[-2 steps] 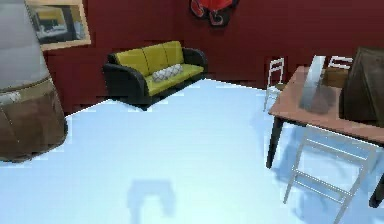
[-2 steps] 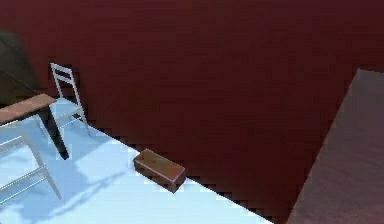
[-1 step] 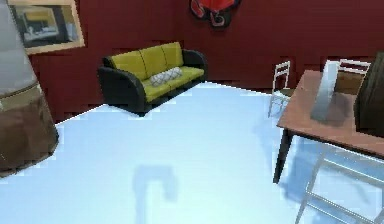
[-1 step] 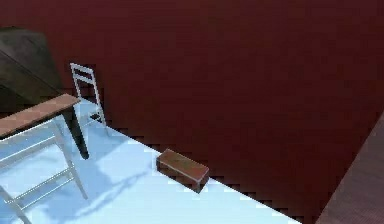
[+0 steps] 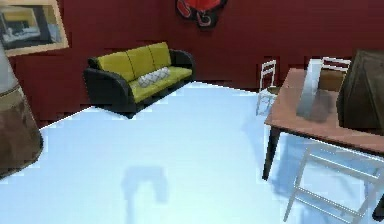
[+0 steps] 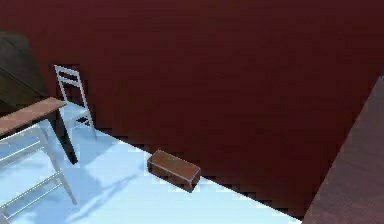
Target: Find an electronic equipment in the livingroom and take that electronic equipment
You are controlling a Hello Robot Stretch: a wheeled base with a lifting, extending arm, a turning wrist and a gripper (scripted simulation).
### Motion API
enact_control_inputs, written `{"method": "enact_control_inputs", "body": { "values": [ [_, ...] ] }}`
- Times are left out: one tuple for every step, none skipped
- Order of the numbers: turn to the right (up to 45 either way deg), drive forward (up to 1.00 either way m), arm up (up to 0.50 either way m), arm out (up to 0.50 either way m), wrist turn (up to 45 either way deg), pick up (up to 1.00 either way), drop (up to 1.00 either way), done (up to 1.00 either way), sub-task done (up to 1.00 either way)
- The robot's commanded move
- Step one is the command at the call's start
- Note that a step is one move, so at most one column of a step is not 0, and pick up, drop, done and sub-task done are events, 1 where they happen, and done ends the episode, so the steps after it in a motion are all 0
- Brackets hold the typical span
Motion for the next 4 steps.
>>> {"method": "enact_control_inputs", "body": {
  "values": [
    [0.0, 1.0, 0.0, 0.0, 0.0, 0.0, 0.0, 0.0, 0.0],
    [0.0, 1.0, 0.0, 0.0, 0.0, 0.0, 0.0, 0.0, 0.0],
    [0.0, 1.0, 0.0, 0.0, 0.0, 0.0, 0.0, 0.0, 0.0],
    [-45.0, 0.0, 0.0, 0.0, 0.0, 0.0, 0.0, 0.0, 0.0]
  ]
}}
